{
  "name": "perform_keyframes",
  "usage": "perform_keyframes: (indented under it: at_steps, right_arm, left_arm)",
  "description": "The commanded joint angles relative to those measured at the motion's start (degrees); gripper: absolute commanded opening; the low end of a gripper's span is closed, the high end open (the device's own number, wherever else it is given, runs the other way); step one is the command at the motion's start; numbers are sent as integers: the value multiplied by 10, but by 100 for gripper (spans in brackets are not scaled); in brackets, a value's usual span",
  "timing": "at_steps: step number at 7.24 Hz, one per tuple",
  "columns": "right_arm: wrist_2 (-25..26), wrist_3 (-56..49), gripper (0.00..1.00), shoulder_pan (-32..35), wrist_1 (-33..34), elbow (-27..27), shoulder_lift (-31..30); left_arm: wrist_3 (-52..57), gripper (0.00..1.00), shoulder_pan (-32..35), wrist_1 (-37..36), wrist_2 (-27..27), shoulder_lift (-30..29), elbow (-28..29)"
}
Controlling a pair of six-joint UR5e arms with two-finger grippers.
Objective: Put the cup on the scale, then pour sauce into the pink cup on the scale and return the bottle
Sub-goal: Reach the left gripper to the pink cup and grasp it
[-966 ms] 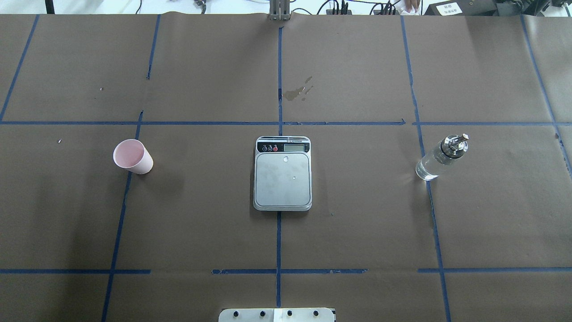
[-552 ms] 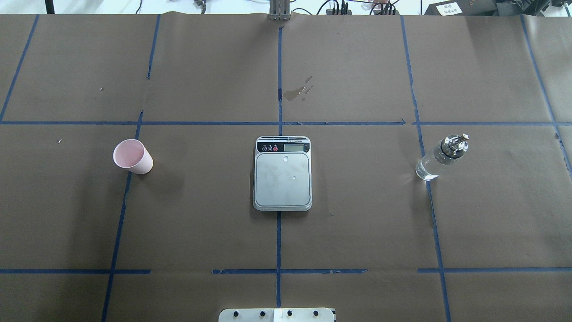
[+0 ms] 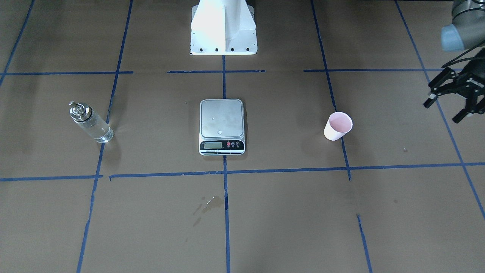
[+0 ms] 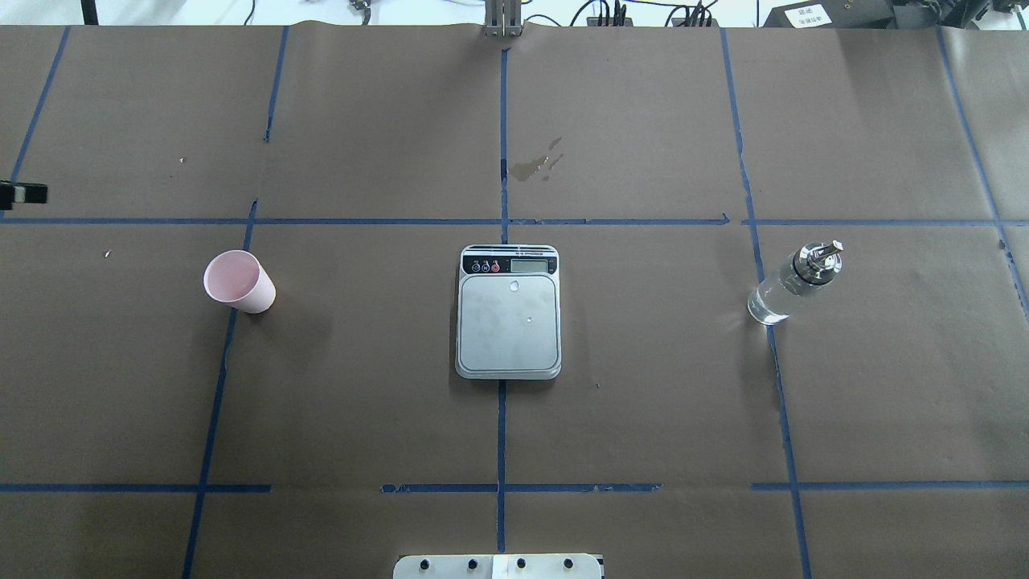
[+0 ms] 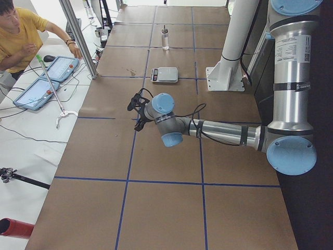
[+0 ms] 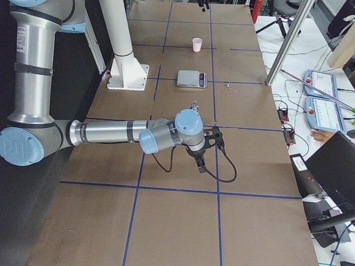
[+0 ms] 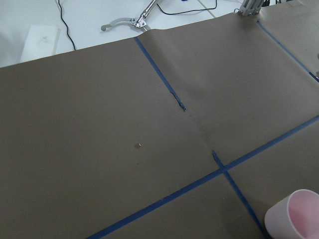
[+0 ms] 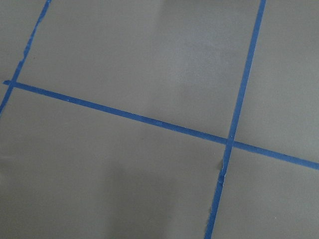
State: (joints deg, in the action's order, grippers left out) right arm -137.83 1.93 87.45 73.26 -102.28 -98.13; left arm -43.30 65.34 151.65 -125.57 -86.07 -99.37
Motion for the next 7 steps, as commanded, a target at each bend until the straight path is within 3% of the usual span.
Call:
perform_keyframes:
  at_steps: [1,2,3,5,6,7]
  right_arm:
    - [-1,1,100,0,0,1,-1]
    - [-1,1,100,0,0,0,-2]
    - [-1,1,100,0,0,1,-2]
    - [-2,2,100,0,0,1,-3]
    - [-1,2,100,0,0,1,-3]
    - [-1,2,100,0,0,2,-3]
  left_arm:
    - [-118,100,-128,-77,111,1,-74]
    - [-136,100,-170,-170,164,-12,-107]
    - [-152,98,-184,-200,172,-35,-98]
    - [-171,73,-188,-218,201,-67,-52]
    - [-171,66,-188,-217,211,-74,-38]
    - [-171,66,-194,-217,212,-74,-39]
